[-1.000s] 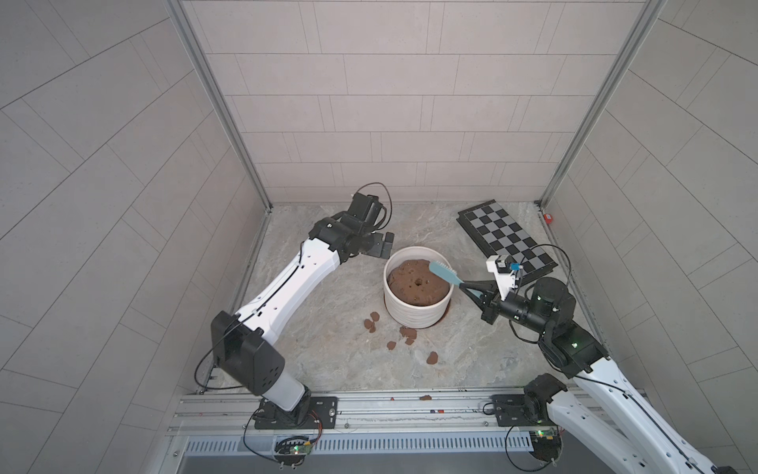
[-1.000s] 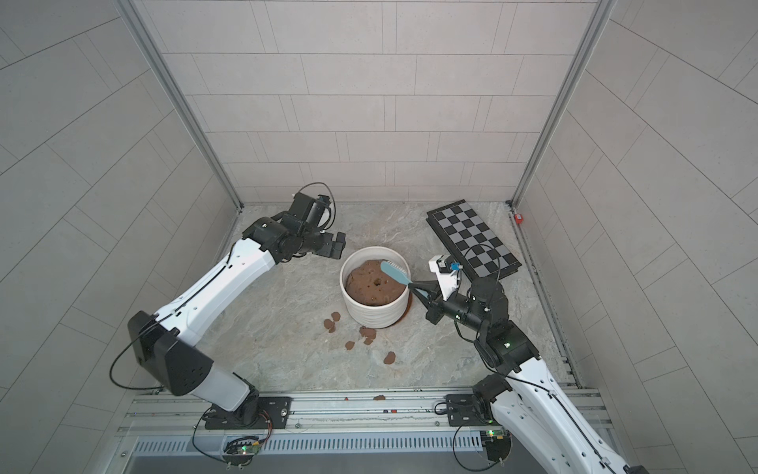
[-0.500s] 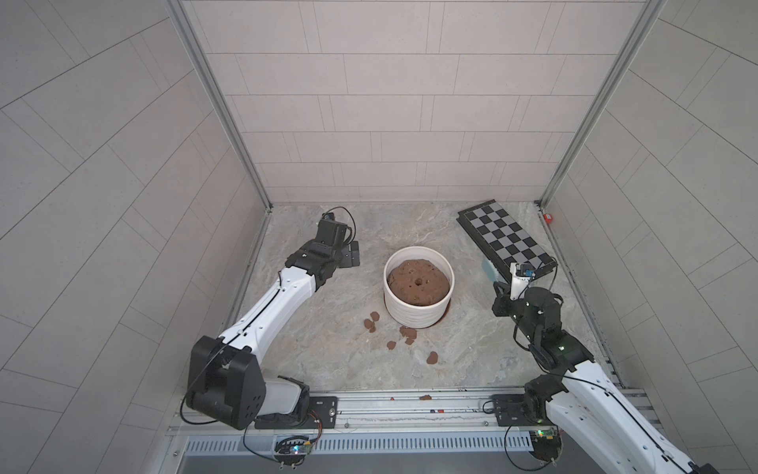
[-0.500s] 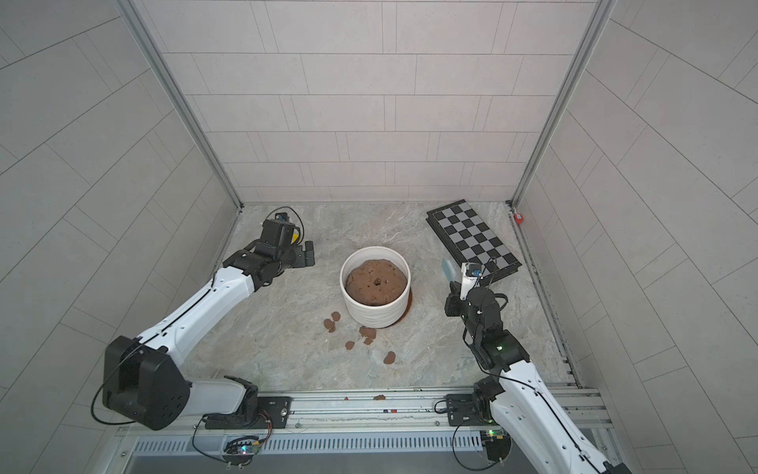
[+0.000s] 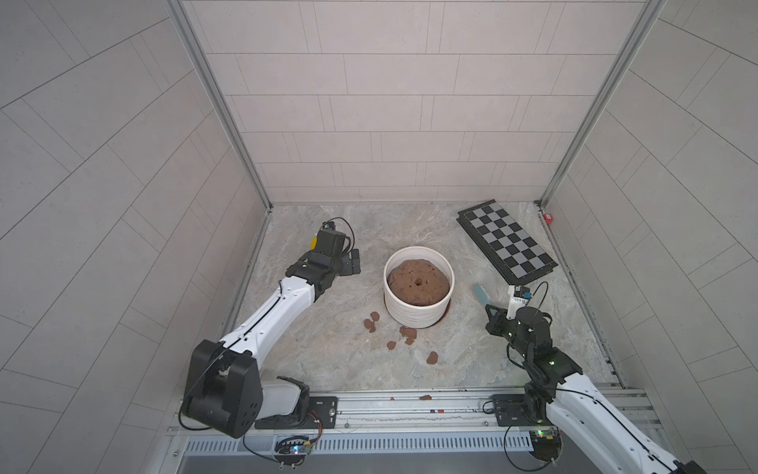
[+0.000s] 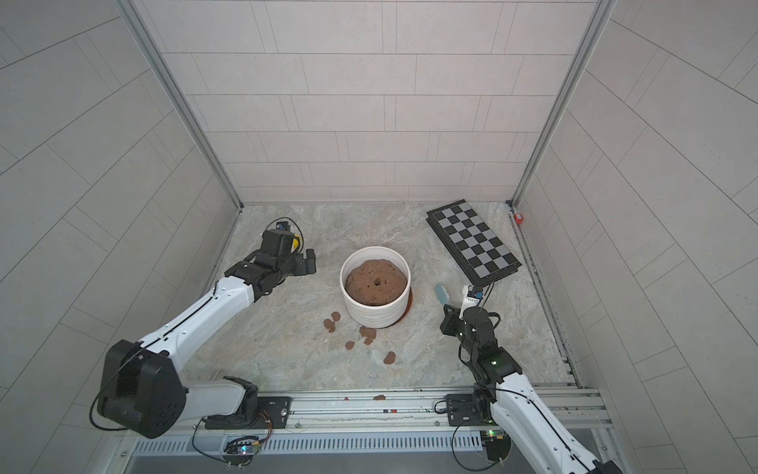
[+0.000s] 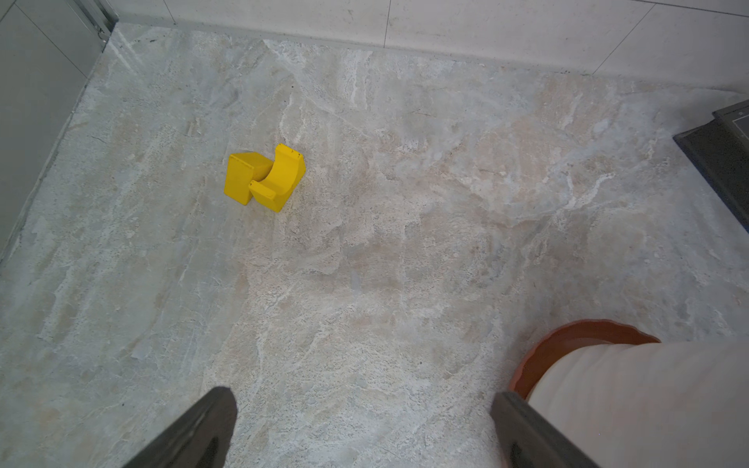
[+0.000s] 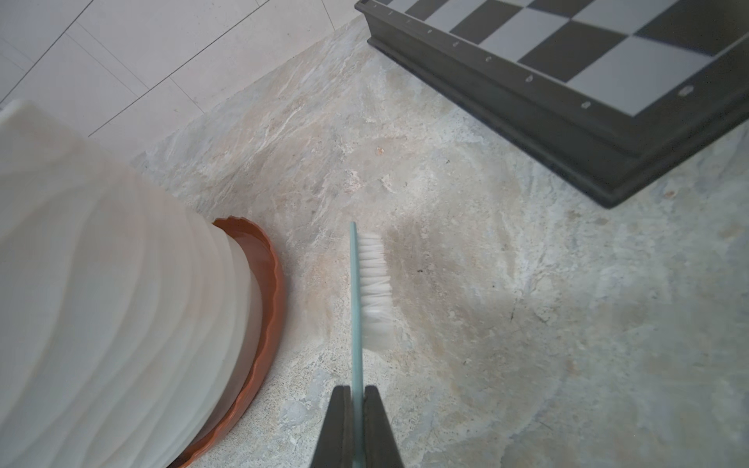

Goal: Scrub the dried mud off the ceramic pot
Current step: Place the brush at the center of the board.

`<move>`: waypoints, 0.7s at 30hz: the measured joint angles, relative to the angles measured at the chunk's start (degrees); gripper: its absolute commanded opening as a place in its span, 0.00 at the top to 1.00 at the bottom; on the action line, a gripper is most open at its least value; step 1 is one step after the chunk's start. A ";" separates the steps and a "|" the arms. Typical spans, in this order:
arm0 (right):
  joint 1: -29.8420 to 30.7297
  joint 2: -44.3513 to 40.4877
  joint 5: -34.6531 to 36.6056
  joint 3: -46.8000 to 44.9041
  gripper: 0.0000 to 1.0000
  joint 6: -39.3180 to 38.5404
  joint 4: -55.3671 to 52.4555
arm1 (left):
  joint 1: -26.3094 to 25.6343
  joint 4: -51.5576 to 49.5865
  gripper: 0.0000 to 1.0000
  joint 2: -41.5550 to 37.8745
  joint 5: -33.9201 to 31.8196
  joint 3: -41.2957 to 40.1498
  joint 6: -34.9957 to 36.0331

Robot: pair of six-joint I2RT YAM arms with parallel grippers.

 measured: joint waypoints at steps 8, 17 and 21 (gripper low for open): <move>1.73 6.32 1.25 -2.12 0.94 5.18 5.70 | 0.00 1.11 0.00 0.00 1.81 -1.25 -0.02; 4.35 17.40 0.13 -1.97 0.63 6.93 12.74 | 0.00 1.75 0.00 0.02 2.60 -1.51 0.02; 4.57 16.81 0.59 0.07 0.46 5.92 11.37 | 0.00 1.77 0.00 0.24 2.62 -1.51 0.28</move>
